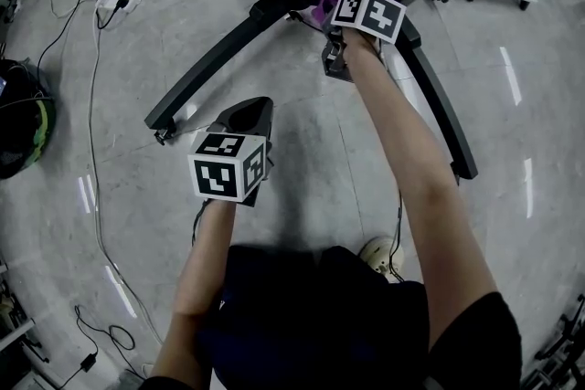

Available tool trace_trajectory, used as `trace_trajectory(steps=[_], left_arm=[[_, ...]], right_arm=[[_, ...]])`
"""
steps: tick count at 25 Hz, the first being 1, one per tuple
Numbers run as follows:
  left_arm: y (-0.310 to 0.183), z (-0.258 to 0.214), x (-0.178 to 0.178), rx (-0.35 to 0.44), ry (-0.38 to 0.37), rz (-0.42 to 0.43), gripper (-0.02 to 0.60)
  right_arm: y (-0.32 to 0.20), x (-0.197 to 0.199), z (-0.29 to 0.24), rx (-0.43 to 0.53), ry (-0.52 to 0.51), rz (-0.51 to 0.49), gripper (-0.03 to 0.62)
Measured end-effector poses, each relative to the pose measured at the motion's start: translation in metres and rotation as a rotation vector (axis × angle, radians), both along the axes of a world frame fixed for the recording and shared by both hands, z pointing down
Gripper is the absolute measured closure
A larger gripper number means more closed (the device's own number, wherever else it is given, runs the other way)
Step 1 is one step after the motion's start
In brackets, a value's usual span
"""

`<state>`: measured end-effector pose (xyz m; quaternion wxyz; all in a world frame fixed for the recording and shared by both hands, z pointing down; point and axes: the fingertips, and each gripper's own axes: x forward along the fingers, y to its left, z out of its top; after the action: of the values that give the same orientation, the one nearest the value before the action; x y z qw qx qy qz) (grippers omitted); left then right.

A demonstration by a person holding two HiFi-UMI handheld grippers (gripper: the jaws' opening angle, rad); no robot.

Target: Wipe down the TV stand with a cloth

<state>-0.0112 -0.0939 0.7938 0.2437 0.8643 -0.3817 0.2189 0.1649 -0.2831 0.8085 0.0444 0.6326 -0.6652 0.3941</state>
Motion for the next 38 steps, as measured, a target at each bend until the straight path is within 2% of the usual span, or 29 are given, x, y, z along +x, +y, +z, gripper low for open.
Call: trace_trajectory(steps=[18, 34, 38], left_arm=[[0.008, -0.003, 0.015, 0.006, 0.023, 0.024, 0.574], [0.009, -0.008, 0.018, 0.022, 0.017, 0.063, 0.574], [0.009, -0.008, 0.021, 0.022, 0.016, 0.088, 0.574]], right_arm=[[0.031, 0.044, 0.005, -0.023, -0.028, 0.109, 0.505], [0.055, 0.055, -0.011, -0.019, -0.047, 0.083, 0.505], [0.066, 0.056, -0.016, -0.026, -0.086, 0.065, 0.505]])
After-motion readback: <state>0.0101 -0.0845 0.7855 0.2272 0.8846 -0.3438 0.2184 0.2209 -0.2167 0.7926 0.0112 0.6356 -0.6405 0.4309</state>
